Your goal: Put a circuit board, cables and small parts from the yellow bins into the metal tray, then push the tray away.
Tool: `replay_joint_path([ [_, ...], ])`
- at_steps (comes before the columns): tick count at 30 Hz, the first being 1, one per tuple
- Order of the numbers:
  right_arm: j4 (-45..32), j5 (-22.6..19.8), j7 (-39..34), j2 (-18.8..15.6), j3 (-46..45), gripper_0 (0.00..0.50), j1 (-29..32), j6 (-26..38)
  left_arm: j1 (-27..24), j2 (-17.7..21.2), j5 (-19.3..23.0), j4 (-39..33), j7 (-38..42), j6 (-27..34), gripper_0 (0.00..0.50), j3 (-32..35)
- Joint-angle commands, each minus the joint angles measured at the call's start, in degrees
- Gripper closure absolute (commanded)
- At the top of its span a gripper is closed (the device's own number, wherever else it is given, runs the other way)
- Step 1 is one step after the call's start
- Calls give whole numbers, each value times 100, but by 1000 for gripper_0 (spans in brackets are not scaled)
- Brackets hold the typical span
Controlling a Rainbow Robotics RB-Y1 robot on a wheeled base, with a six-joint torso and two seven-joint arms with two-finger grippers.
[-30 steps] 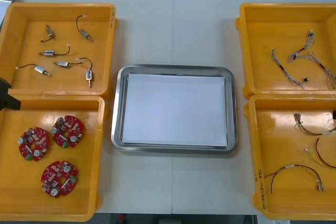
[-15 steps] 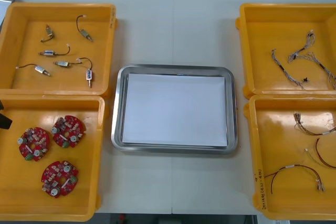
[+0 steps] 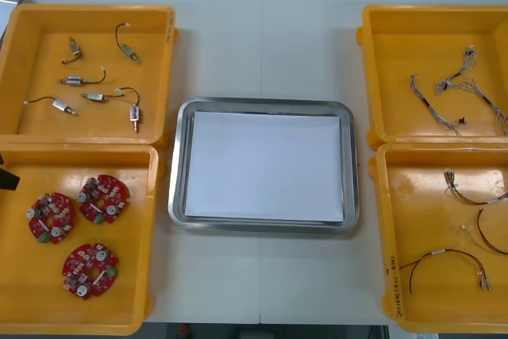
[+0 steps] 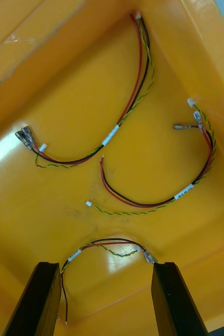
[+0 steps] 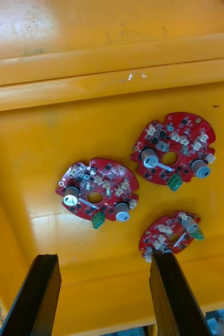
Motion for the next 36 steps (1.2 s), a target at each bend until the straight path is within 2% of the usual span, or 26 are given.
replay_joint_path([
  [1, -173, 146, -804, 154, 7, 0, 309, 16, 369, 413, 84, -4, -992, -324, 0, 57],
  [7, -164, 296, -1463, 163, 253, 0, 547, 16, 579, 483, 137, 13, -1168, -649, 0, 57],
  [14, 108, 384, -2025, 163, 464, 0, 573, -208, 685, 554, 172, 312, -1792, -1308, 0, -198],
  [22, 548, 498, -2078, 163, 464, 0, 582, -736, 703, 580, 207, 699, -2337, -1756, 0, -453],
  [29, 961, 595, -2122, 163, 507, 0, 617, -1219, 711, 650, 111, 769, -2363, -2178, 0, -822],
  [36, 1277, 647, -2280, 163, 587, 0, 617, -1325, 905, 694, 102, 813, -2407, -2618, 0, -980],
])
